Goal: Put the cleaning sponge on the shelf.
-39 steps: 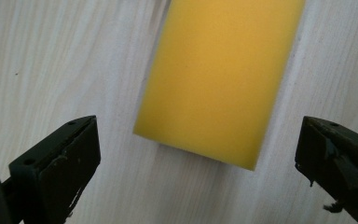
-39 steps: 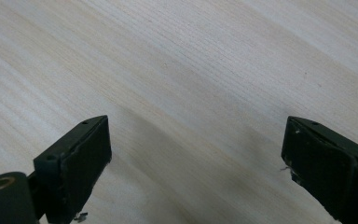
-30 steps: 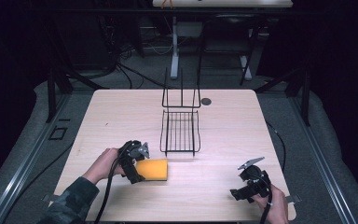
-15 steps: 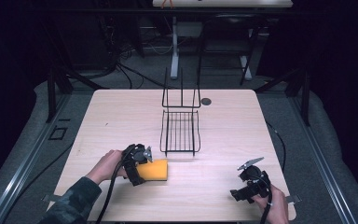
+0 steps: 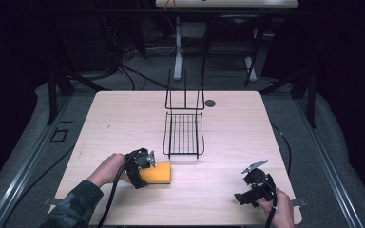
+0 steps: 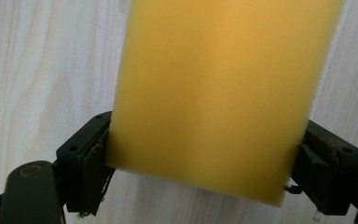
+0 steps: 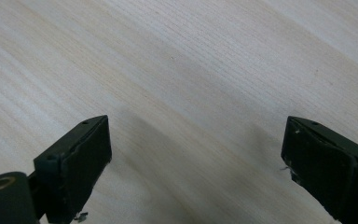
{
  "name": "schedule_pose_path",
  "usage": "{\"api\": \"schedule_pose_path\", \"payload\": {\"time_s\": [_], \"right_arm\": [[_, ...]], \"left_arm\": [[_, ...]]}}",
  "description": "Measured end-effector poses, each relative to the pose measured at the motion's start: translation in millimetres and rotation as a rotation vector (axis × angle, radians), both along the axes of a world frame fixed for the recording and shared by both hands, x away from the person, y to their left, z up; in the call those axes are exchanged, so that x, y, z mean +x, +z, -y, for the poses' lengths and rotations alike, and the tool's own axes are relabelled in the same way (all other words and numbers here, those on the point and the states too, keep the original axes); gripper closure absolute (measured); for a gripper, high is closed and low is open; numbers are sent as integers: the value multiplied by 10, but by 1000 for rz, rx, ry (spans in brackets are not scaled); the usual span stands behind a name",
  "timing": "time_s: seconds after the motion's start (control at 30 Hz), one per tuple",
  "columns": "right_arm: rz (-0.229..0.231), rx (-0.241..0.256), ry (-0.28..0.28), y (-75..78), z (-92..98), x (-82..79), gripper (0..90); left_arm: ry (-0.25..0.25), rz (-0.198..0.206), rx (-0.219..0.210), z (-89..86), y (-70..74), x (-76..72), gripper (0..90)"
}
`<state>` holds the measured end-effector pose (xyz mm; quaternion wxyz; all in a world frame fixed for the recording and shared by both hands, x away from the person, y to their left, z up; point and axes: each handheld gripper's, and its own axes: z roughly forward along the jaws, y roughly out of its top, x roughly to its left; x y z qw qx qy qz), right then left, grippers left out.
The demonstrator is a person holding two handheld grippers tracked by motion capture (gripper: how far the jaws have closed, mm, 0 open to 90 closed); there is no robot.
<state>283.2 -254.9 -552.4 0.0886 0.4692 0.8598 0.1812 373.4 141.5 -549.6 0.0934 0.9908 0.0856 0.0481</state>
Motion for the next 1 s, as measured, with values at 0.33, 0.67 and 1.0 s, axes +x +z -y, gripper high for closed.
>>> {"api": "schedule_pose_path", "payload": {"time_s": [0.33,0.67,1.0], "right_arm": [[-1,-1,-1,-3,1,-1,78],[-1,-3,2,-3,3,-1,79],[-2,-8,4,5,9,-4,79]], "left_arm": [[-22,18,11,-5,10,-24,206],[-27,22,-21,-25,65,-57,212],[-25,30,-43,-49,114,-132,212]]}}
